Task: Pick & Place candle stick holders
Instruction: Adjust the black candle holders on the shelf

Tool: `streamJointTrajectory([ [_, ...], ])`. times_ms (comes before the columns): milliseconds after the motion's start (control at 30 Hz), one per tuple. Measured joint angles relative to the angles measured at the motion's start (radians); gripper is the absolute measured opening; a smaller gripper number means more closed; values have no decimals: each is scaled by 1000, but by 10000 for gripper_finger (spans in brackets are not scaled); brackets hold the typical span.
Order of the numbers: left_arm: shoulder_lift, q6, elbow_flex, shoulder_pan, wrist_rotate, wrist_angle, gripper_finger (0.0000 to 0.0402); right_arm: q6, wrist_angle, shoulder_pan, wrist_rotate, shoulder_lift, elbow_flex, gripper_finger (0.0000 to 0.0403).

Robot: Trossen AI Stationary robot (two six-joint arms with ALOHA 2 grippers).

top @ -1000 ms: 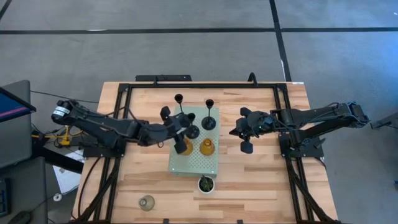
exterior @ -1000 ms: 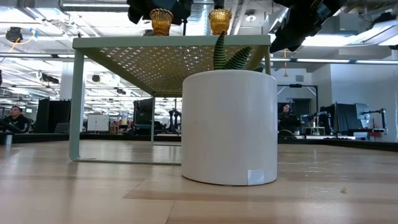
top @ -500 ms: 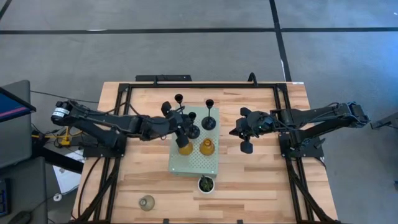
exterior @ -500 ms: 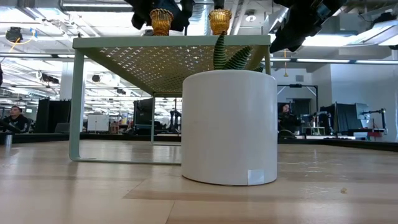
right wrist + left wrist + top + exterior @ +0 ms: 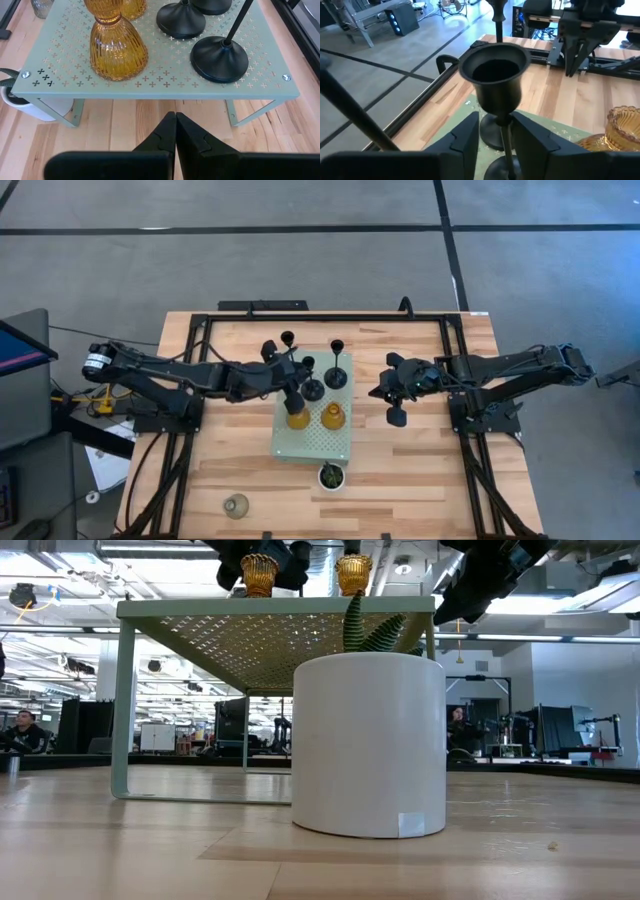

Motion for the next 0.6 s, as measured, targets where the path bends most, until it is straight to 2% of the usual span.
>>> streamJointTrajectory([
  [233, 8, 5, 0, 0, 117, 43, 42, 0, 0, 0, 0, 0, 0, 0],
  [367, 20, 29, 1, 0, 136, 64, 11, 0, 0, 0, 0, 0, 0, 0],
  [600, 33, 29, 0, -3, 137, 63, 8, 0, -15, 0, 0, 0, 0, 0],
])
